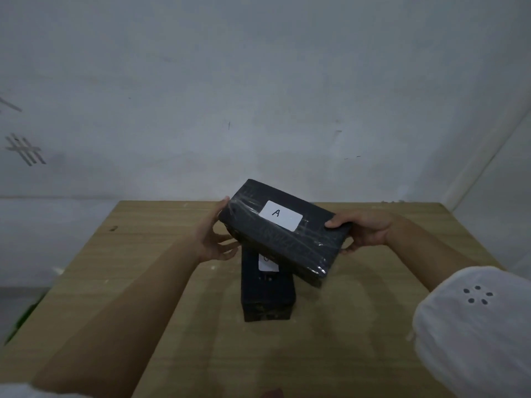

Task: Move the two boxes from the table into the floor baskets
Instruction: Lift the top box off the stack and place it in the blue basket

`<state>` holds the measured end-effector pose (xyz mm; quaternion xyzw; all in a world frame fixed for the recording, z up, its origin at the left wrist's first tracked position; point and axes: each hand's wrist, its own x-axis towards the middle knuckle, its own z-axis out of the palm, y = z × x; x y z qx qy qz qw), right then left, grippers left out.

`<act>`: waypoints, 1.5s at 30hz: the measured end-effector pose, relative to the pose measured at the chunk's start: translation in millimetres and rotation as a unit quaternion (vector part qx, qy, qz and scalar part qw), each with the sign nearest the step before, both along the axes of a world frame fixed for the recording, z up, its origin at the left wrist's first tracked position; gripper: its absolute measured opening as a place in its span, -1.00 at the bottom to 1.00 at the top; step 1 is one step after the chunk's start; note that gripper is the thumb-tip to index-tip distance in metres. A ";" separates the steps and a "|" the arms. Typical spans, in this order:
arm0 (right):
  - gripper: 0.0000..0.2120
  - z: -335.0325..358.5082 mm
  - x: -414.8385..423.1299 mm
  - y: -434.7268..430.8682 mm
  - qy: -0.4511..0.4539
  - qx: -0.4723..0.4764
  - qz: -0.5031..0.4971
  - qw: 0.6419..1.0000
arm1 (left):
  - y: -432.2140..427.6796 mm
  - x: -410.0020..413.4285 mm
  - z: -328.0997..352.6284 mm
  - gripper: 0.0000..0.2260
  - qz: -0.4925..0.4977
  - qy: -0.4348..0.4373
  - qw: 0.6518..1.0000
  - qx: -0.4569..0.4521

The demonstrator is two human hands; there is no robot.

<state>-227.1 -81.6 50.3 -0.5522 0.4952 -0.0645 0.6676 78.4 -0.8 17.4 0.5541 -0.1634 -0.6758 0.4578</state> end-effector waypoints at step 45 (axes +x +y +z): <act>-0.60 156.1 58.4 1.8 -0.442 -0.240 -0.186 0.844 | -29.0 35.6 177.7 -0.79 -0.010 0.082 0.911 -0.403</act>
